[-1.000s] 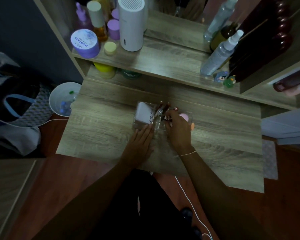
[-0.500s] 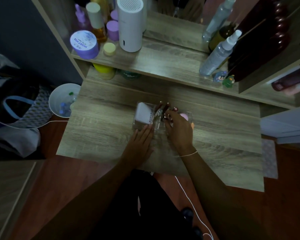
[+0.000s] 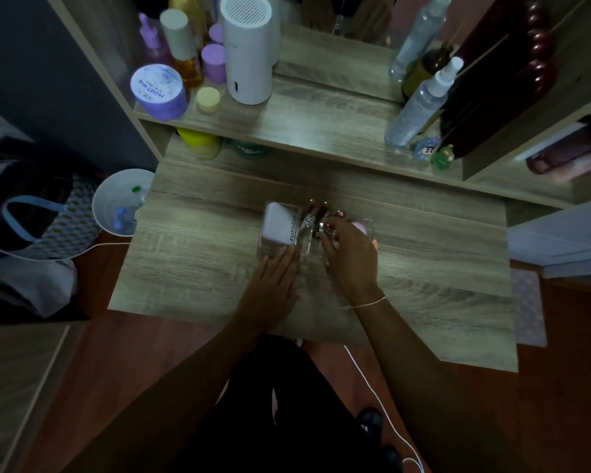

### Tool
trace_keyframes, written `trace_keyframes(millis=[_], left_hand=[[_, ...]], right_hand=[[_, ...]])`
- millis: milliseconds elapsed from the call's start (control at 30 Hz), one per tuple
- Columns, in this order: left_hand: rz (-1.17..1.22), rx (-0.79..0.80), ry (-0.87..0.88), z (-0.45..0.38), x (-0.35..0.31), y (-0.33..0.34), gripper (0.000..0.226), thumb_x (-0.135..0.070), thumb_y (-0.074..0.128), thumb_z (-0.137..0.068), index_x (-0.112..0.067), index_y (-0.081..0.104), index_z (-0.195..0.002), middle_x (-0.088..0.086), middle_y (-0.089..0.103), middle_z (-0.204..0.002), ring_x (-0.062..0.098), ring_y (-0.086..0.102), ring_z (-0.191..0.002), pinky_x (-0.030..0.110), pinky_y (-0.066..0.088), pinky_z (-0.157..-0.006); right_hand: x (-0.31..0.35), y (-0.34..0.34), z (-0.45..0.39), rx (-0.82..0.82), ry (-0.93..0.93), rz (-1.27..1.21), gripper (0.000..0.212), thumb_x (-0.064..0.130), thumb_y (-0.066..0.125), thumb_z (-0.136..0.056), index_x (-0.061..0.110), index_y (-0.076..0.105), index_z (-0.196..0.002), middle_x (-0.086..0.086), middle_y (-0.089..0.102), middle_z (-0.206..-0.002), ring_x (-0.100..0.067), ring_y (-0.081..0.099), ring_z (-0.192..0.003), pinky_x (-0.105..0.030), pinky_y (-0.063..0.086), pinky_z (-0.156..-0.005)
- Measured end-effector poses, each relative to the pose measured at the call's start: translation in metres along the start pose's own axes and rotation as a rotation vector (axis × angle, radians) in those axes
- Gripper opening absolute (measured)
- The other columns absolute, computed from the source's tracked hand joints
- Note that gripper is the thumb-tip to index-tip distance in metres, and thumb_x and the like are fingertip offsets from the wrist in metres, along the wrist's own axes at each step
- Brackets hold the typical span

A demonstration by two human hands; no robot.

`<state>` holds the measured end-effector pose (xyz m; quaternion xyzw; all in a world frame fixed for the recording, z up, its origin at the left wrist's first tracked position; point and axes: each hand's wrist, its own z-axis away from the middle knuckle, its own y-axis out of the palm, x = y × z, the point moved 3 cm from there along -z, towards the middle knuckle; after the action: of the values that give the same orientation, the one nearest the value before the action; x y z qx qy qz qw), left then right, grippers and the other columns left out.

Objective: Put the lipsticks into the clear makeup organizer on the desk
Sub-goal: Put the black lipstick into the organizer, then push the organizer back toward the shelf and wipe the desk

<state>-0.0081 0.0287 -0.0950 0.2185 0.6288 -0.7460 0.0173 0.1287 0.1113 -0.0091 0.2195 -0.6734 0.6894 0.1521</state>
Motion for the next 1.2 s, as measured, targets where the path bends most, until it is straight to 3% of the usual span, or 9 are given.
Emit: trace_keyframes(millis=[133, 233, 333, 567, 667, 833, 933, 1067, 1200], left_hand=[[0.009, -0.005, 0.016, 0.001, -0.002, -0.002, 0.064, -0.038, 0.040, -0.090, 0.001, 0.032, -0.141, 0.021, 0.037, -0.148, 0.034, 0.033, -0.138, 0.053, 0.032, -0.109], [0.052, -0.044, 0.042, 0.005, -0.001, -0.004, 0.068, -0.033, 0.046, -0.087, 0.003, 0.029, -0.142, 0.022, 0.034, -0.149, 0.034, 0.025, -0.141, 0.053, 0.027, -0.112], [0.068, -0.062, 0.062, 0.010, 0.001, -0.007, 0.070, -0.031, 0.050, -0.085, 0.005, 0.028, -0.141, 0.024, 0.033, -0.149, 0.034, 0.020, -0.141, 0.053, 0.025, -0.113], [0.081, -0.060, 0.034, 0.013, 0.004, -0.010, 0.059, -0.028, 0.038, -0.091, 0.007, 0.033, -0.138, 0.027, 0.038, -0.145, 0.037, 0.025, -0.138, 0.056, 0.029, -0.110], [0.092, -0.034, 0.025, 0.013, 0.005, -0.009, 0.060, -0.029, 0.036, -0.091, 0.006, 0.032, -0.139, 0.026, 0.036, -0.146, 0.038, 0.026, -0.138, 0.057, 0.027, -0.110], [0.098, 0.013, -0.018, 0.015, 0.007, -0.008, 0.064, -0.033, 0.037, -0.091, 0.005, 0.030, -0.141, 0.025, 0.032, -0.149, 0.038, 0.026, -0.140, 0.055, 0.028, -0.112], [0.132, -0.036, -0.042, 0.018, 0.007, -0.016, 0.063, -0.030, 0.040, -0.089, 0.005, 0.030, -0.140, 0.027, 0.033, -0.148, 0.040, 0.026, -0.139, 0.057, 0.032, -0.110], [0.227, -0.159, -0.188, 0.028, 0.015, -0.022, 0.067, -0.030, 0.038, -0.088, 0.004, 0.020, -0.143, 0.027, 0.021, -0.152, 0.034, 0.014, -0.143, 0.050, 0.020, -0.114], [0.107, -0.091, -0.361, 0.032, 0.034, -0.018, 0.068, -0.035, 0.033, -0.090, 0.005, 0.020, -0.143, 0.030, 0.021, -0.151, 0.041, 0.020, -0.141, 0.055, 0.025, -0.112]], right_hand=[[-0.001, -0.013, 0.000, -0.135, -0.032, -0.070, 0.015, 0.033, 0.059, -0.093, 0.021, 0.066, -0.098, -0.001, 0.070, -0.089, -0.023, 0.064, -0.086, -0.041, 0.053, -0.072], [-0.014, -0.030, 0.003, -0.295, -0.072, -0.136, 0.021, 0.031, 0.056, -0.094, 0.016, 0.067, -0.103, -0.005, 0.071, -0.096, -0.024, 0.062, -0.089, -0.031, 0.046, -0.079], [-0.038, -0.039, 0.004, -0.304, -0.037, -0.143, 0.021, 0.027, 0.059, -0.094, 0.016, 0.063, -0.111, -0.006, 0.068, -0.108, -0.025, 0.059, -0.099, -0.022, 0.038, -0.084], [-0.081, -0.020, 0.031, -0.092, 0.183, -0.208, 0.075, 0.071, 0.056, -0.077, 0.027, 0.041, -0.136, -0.004, 0.050, -0.129, -0.022, 0.052, -0.116, -0.039, 0.048, -0.090], [-0.088, -0.008, 0.041, -0.041, 0.226, -0.209, 0.084, 0.065, 0.068, -0.073, 0.028, 0.034, -0.141, -0.007, 0.047, -0.133, -0.022, 0.050, -0.118, -0.034, 0.044, -0.090], [-0.092, 0.007, 0.045, 0.009, 0.243, -0.153, 0.084, 0.056, 0.074, -0.074, 0.019, 0.039, -0.141, -0.011, 0.050, -0.132, -0.026, 0.047, -0.122, -0.047, 0.045, -0.102], [-0.095, 0.014, 0.047, 0.013, 0.239, -0.131, 0.078, 0.051, 0.071, -0.080, 0.016, 0.039, -0.141, -0.011, 0.052, -0.133, -0.026, 0.046, -0.123, -0.047, 0.044, -0.103], [-0.094, 0.027, 0.060, -0.006, 0.228, -0.034, 0.075, 0.036, 0.070, -0.085, 0.005, 0.035, -0.144, -0.022, 0.047, -0.140, -0.035, 0.045, -0.129, -0.048, 0.042, -0.107], [-0.090, 0.048, 0.090, 0.101, 0.215, 0.242, 0.080, 0.050, 0.050, -0.093, -0.003, 0.025, -0.148, -0.025, 0.027, -0.156, -0.038, 0.030, -0.143, -0.051, 0.027, -0.115]])
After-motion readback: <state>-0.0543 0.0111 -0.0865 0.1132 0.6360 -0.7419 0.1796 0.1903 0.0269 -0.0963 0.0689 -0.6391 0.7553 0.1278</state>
